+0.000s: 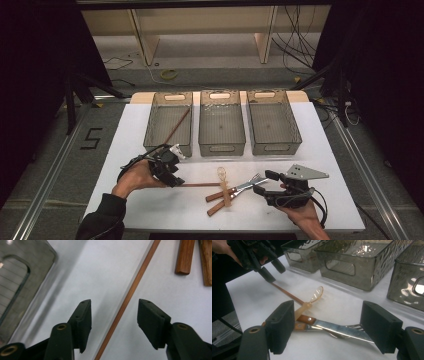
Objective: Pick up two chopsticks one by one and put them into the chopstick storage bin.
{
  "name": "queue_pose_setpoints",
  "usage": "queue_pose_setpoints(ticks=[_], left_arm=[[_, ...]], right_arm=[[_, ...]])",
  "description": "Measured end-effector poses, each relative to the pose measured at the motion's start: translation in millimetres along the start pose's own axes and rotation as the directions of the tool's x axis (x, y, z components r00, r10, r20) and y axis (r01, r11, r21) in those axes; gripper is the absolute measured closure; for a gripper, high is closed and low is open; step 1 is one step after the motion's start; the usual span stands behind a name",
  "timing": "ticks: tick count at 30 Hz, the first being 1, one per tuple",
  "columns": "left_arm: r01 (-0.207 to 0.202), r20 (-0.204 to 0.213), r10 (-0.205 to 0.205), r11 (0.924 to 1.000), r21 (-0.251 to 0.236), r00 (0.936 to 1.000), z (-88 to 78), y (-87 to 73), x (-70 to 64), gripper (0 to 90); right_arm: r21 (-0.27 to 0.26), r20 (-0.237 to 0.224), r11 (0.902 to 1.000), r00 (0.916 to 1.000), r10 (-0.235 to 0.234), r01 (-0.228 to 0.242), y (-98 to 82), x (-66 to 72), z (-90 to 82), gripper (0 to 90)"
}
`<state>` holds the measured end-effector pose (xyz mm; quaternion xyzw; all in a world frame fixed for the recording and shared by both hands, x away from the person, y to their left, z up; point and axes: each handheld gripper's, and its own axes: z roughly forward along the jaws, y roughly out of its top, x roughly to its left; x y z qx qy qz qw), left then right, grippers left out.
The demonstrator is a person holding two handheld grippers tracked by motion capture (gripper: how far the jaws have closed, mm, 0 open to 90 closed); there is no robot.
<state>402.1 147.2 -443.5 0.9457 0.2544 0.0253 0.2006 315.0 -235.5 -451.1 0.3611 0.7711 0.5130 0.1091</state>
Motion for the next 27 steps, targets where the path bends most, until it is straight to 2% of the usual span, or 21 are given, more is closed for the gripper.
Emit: queue_pose_setpoints(ticks=[10,16,20,21,25,27], left_arm=[[-0.003,0.031,0.001,0.9981,0.062,0.9995,9.5,-3.8,-1.9,57.0],[-0.019,0.037,0.016,0.9955,0.093,0.9992,14.9,-5.4,-1.1,63.4],[-0.025,0.044,0.021,0.9945,0.102,0.9988,18.6,-6.0,-1.2,66.6],[-0.016,0.043,0.012,0.9951,0.098,0.999,19.9,-6.1,-1.7,67.8],[-0.03,0.049,0.024,0.9915,0.126,0.9985,23.5,-5.3,-1.8,71.6],[-0.026,0.038,0.021,0.9906,0.134,0.9991,23.8,-4.2,-2.9,73.7]], right_arm=[[0.004,-0.002,1.0,1.0,-0.002,0.002,-0.1,0.0,0.4,28.6],[0.005,-0.003,1.0,1.0,-0.001,0.001,0.0,0.1,0.6,28.7],[0.006,-0.005,1.0,1.0,-0.003,0.003,-0.1,0.1,0.9,28.6],[0.005,-0.004,1.0,1.0,-0.003,0.003,-0.1,0.2,1.0,28.7],[0.007,-0.006,1.0,1.0,0.0,0.0,0.0,0.1,0.9,28.7],[0.006,-0.007,1.0,1.0,-0.002,0.002,0.0,0.0,1.0,28.7]])
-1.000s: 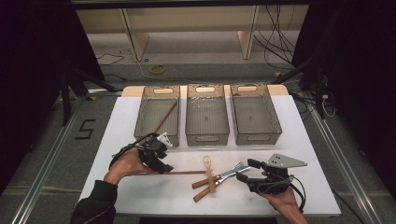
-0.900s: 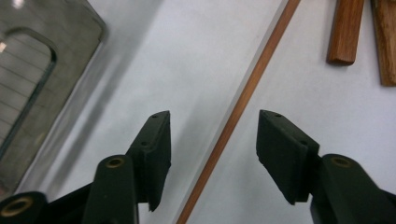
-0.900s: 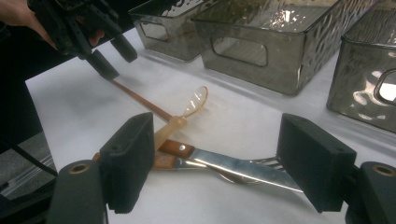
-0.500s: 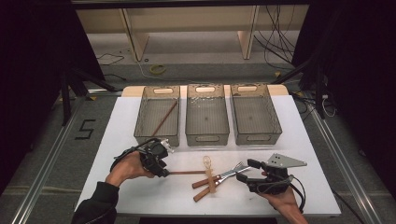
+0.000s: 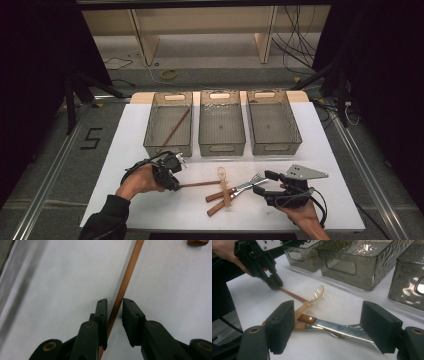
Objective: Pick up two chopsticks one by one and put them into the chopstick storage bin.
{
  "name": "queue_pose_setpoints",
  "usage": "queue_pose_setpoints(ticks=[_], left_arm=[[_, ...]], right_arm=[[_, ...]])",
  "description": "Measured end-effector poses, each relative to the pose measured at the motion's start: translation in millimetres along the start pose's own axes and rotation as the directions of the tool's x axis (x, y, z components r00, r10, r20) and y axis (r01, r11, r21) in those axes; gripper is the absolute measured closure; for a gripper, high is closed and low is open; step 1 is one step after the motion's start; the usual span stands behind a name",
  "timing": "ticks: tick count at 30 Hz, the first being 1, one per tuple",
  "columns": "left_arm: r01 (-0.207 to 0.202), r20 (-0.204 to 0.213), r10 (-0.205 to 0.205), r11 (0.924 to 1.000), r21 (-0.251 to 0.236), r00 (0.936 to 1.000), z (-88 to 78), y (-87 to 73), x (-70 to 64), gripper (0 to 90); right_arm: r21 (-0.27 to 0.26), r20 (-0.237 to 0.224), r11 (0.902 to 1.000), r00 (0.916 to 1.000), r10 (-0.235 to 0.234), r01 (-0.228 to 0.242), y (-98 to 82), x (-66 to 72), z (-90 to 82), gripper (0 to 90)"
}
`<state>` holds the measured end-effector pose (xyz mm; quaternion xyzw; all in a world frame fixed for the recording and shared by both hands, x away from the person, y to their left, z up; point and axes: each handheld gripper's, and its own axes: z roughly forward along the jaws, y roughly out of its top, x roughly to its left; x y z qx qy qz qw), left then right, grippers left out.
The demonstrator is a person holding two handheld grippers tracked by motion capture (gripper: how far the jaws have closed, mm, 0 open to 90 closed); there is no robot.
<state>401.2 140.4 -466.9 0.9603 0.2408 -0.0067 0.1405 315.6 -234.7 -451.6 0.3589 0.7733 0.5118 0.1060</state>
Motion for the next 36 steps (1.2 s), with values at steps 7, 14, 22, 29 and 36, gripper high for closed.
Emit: queue_pose_setpoints(ticks=[7,14,22,29,36], left_arm=[[-0.022,-0.02,0.022,0.9996,0.017,0.9996,0.5,1.7,-1.6,76.5],[-0.035,-0.027,0.036,0.9993,0.014,0.999,0.9,1.5,-1.7,82.8],[-0.04,-0.04,0.04,0.9992,-0.004,0.9984,0.9,1.1,-3.4,84.2],[-0.033,-0.059,0.031,0.9987,-0.038,0.9978,-2.2,0.8,-0.8,84.4],[-0.014,-0.08,0.006,0.9956,-0.093,0.9968,-15.1,-1.1,1.7,84.5]], right_arm=[[0.002,-0.001,1.0,1.0,0.0,0.0,-0.1,0.1,0.1,28.8],[0.004,0.0,1.0,1.0,0.0,0.0,-0.2,-0.2,0.3,28.9],[0.003,0.0,1.0,1.0,0.002,-0.002,-0.1,-0.8,0.2,28.8],[0.002,0.001,1.0,1.0,0.004,-0.004,-0.1,-0.8,-0.3,28.9],[0.003,0.003,1.0,1.0,0.004,-0.004,0.0,-0.7,-0.3,28.9]])
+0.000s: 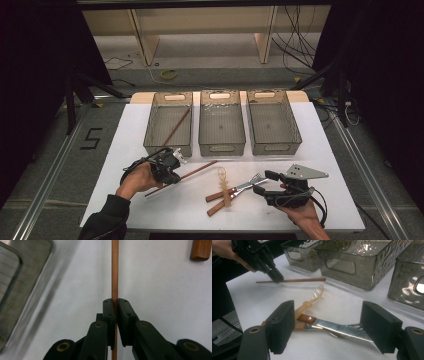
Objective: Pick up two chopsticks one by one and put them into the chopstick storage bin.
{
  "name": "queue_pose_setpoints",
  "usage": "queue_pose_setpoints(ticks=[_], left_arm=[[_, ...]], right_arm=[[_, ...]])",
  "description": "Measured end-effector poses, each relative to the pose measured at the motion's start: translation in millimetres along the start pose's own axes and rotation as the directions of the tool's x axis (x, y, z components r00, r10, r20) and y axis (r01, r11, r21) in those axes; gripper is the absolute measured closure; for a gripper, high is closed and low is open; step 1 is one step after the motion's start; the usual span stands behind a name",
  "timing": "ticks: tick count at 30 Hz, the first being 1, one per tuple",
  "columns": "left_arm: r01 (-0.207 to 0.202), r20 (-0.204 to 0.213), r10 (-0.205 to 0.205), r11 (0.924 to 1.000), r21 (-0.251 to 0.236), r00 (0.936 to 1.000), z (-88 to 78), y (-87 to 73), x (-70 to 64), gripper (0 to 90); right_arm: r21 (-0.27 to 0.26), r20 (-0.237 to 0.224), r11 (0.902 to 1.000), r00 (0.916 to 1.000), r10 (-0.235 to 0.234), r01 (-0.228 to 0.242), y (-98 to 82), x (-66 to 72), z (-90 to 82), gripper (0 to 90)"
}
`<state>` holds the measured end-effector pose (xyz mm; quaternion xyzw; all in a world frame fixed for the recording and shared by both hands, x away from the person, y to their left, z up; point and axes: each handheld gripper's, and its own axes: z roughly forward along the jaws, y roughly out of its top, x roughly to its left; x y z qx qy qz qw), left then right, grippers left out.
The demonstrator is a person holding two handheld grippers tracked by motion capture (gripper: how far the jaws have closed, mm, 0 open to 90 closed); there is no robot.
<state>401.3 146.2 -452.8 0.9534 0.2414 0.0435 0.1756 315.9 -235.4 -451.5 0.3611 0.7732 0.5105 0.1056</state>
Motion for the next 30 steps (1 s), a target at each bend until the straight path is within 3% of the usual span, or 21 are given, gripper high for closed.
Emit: queue_pose_setpoints(ticks=[6,10,19,30], left_arm=[[0.019,-0.007,-0.019,0.9973,-0.071,0.9998,-15.2,1.3,1.0,84.5],[0.027,0.004,-0.026,0.9914,-0.128,0.9996,-24.5,3.2,1.1,84.4],[0.075,-0.015,-0.079,0.9759,-0.205,0.9967,-40.2,6.1,8.0,84.4],[0.134,-0.034,-0.149,0.9505,-0.281,0.9883,-54.2,6.9,25.6,84.4]], right_arm=[[-0.002,0.0,1.0,1.0,0.001,-0.001,-0.1,-0.1,0.0,28.8],[0.0,0.001,1.0,1.0,0.001,-0.001,0.0,-0.2,0.1,28.8],[0.001,0.001,1.0,1.0,0.001,-0.001,-0.2,-0.2,0.5,28.8],[0.0,0.001,1.0,1.0,0.005,-0.005,-0.3,-0.9,0.4,28.8]])
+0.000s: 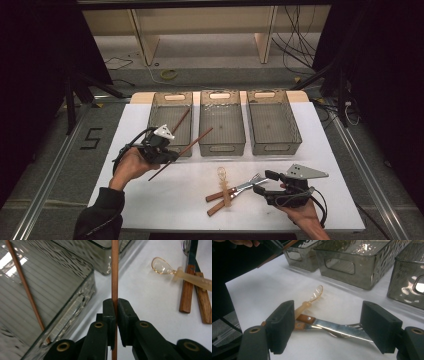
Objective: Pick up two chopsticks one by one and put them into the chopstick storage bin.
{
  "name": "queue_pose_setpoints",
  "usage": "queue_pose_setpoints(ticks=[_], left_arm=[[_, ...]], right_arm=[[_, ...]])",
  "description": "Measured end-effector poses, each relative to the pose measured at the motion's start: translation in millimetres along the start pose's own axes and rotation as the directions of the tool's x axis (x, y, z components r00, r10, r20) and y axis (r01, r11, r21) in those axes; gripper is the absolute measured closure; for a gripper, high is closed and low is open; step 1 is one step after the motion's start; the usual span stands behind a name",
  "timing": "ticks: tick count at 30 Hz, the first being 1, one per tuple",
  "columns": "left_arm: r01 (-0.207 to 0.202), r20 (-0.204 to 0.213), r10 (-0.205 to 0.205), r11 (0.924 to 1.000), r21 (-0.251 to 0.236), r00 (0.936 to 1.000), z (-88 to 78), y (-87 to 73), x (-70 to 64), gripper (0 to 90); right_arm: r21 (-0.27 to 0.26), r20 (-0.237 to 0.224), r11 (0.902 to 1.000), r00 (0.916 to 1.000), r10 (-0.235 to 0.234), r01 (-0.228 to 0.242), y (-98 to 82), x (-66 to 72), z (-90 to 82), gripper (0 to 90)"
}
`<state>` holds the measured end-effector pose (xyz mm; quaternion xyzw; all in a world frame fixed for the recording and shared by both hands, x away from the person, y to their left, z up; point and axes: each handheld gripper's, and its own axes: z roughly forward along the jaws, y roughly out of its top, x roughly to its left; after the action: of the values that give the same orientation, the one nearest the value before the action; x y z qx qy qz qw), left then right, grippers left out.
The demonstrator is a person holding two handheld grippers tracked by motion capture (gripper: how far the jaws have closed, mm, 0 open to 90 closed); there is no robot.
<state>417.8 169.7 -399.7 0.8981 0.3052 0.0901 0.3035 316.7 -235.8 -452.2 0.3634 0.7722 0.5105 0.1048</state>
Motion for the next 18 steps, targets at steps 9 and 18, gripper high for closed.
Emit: queue_pose_setpoints(ticks=[9,18], left_arm=[[0.026,-0.03,-0.027,0.9986,-0.045,0.9992,-10.8,10.0,14.6,84.5],[0.085,-0.065,-0.09,0.9936,-0.075,0.9938,-18.0,24.0,36.6,84.4]], right_arm=[[0.0,0.0,1.0,1.0,0.003,-0.003,-0.3,-0.3,0.5,28.8],[0.001,-0.003,1.0,1.0,0.006,-0.006,-0.4,-0.9,0.6,28.8]])
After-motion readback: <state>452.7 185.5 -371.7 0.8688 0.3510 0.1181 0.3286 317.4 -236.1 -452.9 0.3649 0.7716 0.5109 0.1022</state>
